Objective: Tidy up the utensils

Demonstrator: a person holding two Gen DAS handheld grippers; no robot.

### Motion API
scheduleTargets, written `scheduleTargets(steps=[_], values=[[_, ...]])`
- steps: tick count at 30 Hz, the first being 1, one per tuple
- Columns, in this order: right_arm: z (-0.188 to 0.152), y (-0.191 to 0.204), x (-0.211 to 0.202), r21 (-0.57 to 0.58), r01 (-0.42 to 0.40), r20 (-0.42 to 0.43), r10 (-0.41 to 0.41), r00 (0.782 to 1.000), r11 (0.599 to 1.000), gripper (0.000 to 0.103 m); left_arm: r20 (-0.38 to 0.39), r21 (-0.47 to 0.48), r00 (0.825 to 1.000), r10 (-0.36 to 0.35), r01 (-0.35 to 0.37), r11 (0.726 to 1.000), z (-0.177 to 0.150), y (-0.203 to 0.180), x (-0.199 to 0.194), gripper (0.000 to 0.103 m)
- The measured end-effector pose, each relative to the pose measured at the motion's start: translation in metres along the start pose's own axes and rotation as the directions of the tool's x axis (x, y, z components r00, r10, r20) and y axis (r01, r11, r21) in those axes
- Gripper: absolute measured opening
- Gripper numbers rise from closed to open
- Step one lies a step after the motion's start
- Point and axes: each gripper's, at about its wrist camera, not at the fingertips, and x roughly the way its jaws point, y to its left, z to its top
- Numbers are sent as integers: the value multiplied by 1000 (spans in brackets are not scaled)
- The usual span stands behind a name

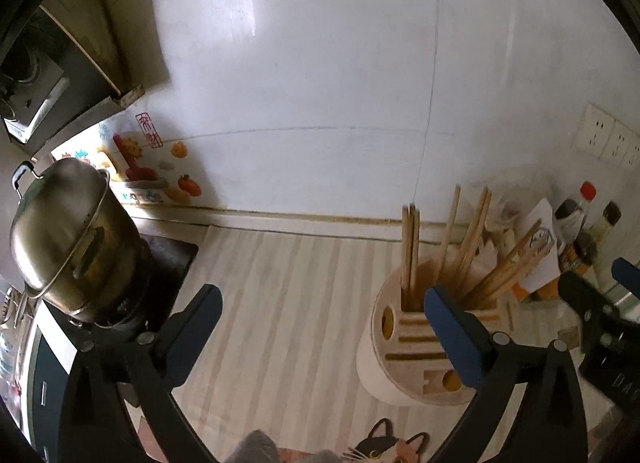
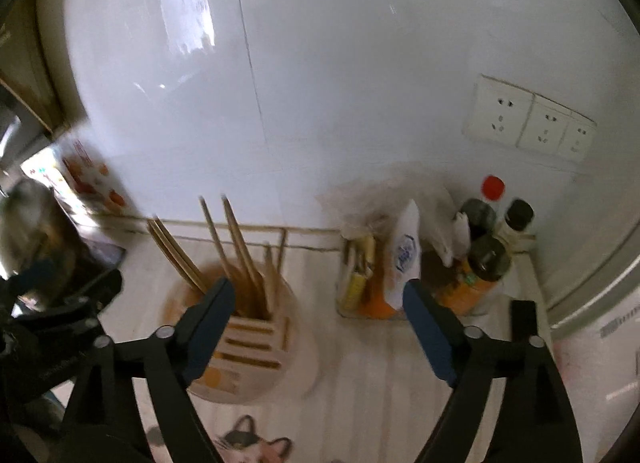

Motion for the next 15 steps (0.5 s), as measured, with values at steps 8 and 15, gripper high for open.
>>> scheduleTargets(steps=[8, 15], values=[[-30, -8, 7, -14, 86, -13, -86, 996, 996, 102, 4, -8, 1000, -7, 7, 1000, -19, -1, -10, 103], [-49, -7, -34, 21, 116, 44, -117, 992, 993, 103, 60, -1, 997, -42, 42, 999, -36, 9, -56, 103]])
